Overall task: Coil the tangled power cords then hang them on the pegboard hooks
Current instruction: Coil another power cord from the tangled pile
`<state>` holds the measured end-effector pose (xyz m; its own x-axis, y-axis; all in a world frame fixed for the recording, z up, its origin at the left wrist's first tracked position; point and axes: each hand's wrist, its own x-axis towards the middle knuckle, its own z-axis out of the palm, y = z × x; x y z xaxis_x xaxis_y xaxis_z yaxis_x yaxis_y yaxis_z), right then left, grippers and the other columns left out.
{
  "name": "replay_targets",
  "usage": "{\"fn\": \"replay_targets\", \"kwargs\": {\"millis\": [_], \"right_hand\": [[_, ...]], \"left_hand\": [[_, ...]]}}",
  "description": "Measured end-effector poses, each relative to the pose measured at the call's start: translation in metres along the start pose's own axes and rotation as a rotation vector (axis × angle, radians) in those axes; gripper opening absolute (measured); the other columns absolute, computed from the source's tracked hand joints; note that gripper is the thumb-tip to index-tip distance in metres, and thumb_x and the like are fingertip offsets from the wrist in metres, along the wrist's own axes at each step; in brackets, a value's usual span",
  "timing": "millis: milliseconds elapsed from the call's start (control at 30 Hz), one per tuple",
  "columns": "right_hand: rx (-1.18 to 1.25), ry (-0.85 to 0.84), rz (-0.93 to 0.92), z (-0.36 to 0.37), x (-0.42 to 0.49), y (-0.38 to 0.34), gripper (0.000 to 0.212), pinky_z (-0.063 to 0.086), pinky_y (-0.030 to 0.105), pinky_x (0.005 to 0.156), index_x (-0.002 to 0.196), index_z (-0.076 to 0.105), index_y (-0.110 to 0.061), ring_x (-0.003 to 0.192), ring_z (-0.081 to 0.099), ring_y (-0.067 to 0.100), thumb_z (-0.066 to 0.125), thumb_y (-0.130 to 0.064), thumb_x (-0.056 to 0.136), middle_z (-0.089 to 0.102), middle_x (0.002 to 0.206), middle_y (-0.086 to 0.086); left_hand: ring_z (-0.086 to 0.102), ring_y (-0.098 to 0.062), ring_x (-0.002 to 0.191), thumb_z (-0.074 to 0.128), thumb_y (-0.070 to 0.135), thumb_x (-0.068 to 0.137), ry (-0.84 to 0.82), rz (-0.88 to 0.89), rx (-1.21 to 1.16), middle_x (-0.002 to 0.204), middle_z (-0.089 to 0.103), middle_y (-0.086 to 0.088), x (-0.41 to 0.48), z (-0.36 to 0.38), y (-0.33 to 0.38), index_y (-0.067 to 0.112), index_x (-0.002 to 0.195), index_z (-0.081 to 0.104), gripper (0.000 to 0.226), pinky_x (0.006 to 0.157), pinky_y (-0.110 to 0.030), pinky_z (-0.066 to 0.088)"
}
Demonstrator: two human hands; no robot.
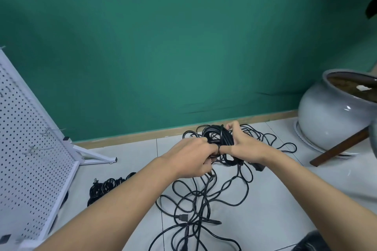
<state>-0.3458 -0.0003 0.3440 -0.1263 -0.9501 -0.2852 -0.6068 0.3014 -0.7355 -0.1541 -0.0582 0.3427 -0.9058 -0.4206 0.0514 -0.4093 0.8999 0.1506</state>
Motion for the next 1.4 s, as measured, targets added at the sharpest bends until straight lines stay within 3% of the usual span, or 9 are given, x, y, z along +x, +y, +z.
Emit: {"fn": "replay_targets", "kwargs": {"millis": [100, 233, 333, 633, 867, 967, 1200, 1267, 1400], "right_hand": [[0.011, -0.028, -0.012, -0.005, -0.003, 0.007, 0.056, 0.037, 0.031, 0.063, 0.121, 0.028, -0.024, 0.074, 0.040, 0.018, 0.074, -0.025, 0.089, 0.045, 0.088, 0.006], [-0.072, -0.011, -0.025, -0.006, -0.003, 0.015, 0.059, 0.048, 0.052, 0.075, 0.115, 0.031, -0.036, 0.077, 0.053, 0.022, 0.076, -0.041, 0.077, 0.061, 0.095, 0.015], [-0.164, -0.030, -0.046, -0.005, -0.002, 0.019, 0.053, 0.052, 0.040, 0.081, 0.117, 0.038, -0.033, 0.084, 0.063, 0.018, 0.079, -0.037, 0.083, 0.070, 0.101, 0.009], [-0.301, -0.128, -0.221, -0.013, -0.005, 0.010, 0.050, 0.053, 0.033, 0.093, 0.128, 0.057, -0.036, 0.099, 0.066, 0.009, 0.081, -0.032, 0.084, 0.069, 0.108, -0.014], [-0.371, -0.090, -0.246, -0.010, -0.012, 0.006, 0.071, 0.049, 0.021, 0.088, 0.130, 0.054, -0.035, 0.100, 0.062, 0.000, 0.088, -0.056, 0.072, 0.066, 0.112, -0.021], [-0.362, -0.044, -0.283, -0.005, -0.012, 0.006, 0.053, 0.051, 0.023, 0.079, 0.120, 0.060, -0.036, 0.088, 0.063, 0.000, 0.081, -0.061, 0.078, 0.069, 0.097, -0.016], [-0.274, -0.068, -0.291, -0.012, -0.009, 0.014, 0.028, 0.050, 0.024, 0.073, 0.111, 0.066, -0.040, 0.079, 0.067, 0.002, 0.079, -0.045, 0.087, 0.073, 0.087, -0.018], [-0.222, -0.091, -0.271, -0.015, -0.009, 0.017, 0.030, 0.056, 0.032, 0.081, 0.114, 0.067, -0.039, 0.084, 0.071, 0.008, 0.080, -0.043, 0.087, 0.075, 0.093, -0.017], [-0.195, -0.170, -0.268, -0.016, -0.015, 0.008, 0.042, 0.054, 0.028, 0.093, 0.125, 0.069, -0.037, 0.095, 0.072, 0.008, 0.083, -0.037, 0.086, 0.076, 0.106, -0.020]], "left_hand": [[0.043, -0.021, 0.077, 0.051, 0.016, 0.091, 0.017, 0.025, -0.010, 0.089, 0.056, -0.001, -0.002, 0.001, -0.003, 0.024, 0.091, 0.050, 0.009, 0.070, -0.035, 0.035], [0.051, -0.022, 0.086, 0.054, 0.014, 0.092, 0.070, 0.131, 0.121, 0.086, 0.063, 0.000, 0.002, 0.009, -0.006, 0.019, 0.089, 0.058, 0.007, 0.071, -0.034, 0.035], [0.052, -0.018, 0.082, 0.064, 0.011, 0.086, 0.165, 0.276, 0.347, 0.076, 0.062, 0.009, 0.006, 0.011, -0.004, 0.024, 0.081, 0.063, 0.014, 0.069, -0.031, 0.030], [0.060, -0.017, 0.107, 0.040, 0.001, 0.094, 0.459, 0.375, 0.478, 0.093, 0.062, 0.007, 0.007, 0.001, -0.016, 0.023, 0.089, 0.067, 0.036, 0.115, -0.047, 0.028], [0.058, -0.018, 0.126, 0.051, -0.003, 0.094, 0.568, 0.371, 0.464, 0.095, 0.064, 0.003, 0.006, 0.005, -0.024, 0.017, 0.094, 0.067, 0.026, 0.113, -0.052, 0.034], [0.057, -0.017, 0.129, 0.064, 0.004, 0.095, 0.578, 0.345, 0.481, 0.097, 0.066, 0.002, 0.007, 0.009, -0.028, 0.017, 0.095, 0.067, 0.014, 0.112, -0.050, 0.036], [0.031, -0.026, 0.152, 0.075, 0.023, 0.087, 0.471, 0.141, 0.321, 0.158, 0.043, -0.006, 0.006, 0.004, -0.036, 0.023, 0.114, 0.066, 0.029, 0.116, -0.048, 0.032], [0.038, -0.026, 0.146, 0.074, 0.018, 0.087, 0.430, 0.065, 0.213, 0.158, 0.041, -0.003, 0.002, 0.006, -0.043, 0.031, 0.117, 0.065, 0.035, 0.110, -0.049, 0.039], [0.068, -0.022, 0.084, 0.065, 0.014, 0.095, 0.407, 0.052, 0.030, 0.129, 0.062, 0.014, -0.001, 0.010, -0.045, 0.035, 0.121, 0.064, 0.034, 0.067, -0.038, 0.056]]}}
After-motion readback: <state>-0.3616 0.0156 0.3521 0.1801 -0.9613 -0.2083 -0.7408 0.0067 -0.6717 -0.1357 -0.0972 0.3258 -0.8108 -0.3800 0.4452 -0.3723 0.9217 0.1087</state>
